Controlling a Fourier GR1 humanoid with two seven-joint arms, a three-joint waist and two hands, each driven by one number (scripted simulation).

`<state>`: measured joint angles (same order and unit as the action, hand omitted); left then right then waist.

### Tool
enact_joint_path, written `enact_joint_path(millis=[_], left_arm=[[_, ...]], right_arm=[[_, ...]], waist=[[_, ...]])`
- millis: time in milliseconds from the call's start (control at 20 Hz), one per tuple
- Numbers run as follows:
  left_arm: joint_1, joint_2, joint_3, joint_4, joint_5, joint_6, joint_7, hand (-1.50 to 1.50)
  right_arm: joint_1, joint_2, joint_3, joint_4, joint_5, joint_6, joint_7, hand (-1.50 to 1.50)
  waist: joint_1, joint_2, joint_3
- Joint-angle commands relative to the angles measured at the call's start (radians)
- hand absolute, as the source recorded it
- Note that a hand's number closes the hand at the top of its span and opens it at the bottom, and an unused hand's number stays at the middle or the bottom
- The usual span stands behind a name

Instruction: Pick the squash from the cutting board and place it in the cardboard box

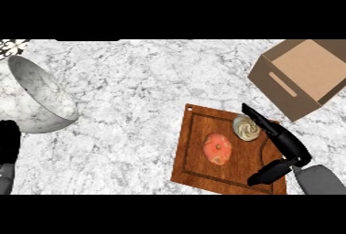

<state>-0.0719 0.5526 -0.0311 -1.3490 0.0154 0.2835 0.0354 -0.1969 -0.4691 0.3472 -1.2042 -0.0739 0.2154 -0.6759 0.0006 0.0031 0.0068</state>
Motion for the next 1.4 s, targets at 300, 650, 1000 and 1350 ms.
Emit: enact_joint_path(millis=[300,650,1000,1350], left_arm=[[0.019,-0.022,-0.020,-0.017,-0.034,-0.010,0.036,0.00],[-0.030,-0.040,-0.002,0.047,-0.041,-0.020,0.020,0.00],[-0.019,-0.046,0.023,0.032,-0.055,-0.053,0.012,0.00],[0.008,-0.081,0.017,-0.051,-0.112,-0.036,0.084,0.00]], right_arm=[[-0.137,-0.203,0.049,0.038,0.307,-0.022,-0.033,-1.50],[-0.306,-0.193,0.155,-0.004,0.439,0.129,0.206,-1.50],[-0.337,-0.125,0.181,-0.038,0.523,0.264,0.338,-1.50],[-0.350,-0.035,0.163,-0.045,0.624,0.300,0.431,-1.50]], waist=[[0.010,-0.007,-0.008],[0.006,-0.003,-0.009],[0.003,-0.003,-0.007],[0.005,-0.004,-0.007]])
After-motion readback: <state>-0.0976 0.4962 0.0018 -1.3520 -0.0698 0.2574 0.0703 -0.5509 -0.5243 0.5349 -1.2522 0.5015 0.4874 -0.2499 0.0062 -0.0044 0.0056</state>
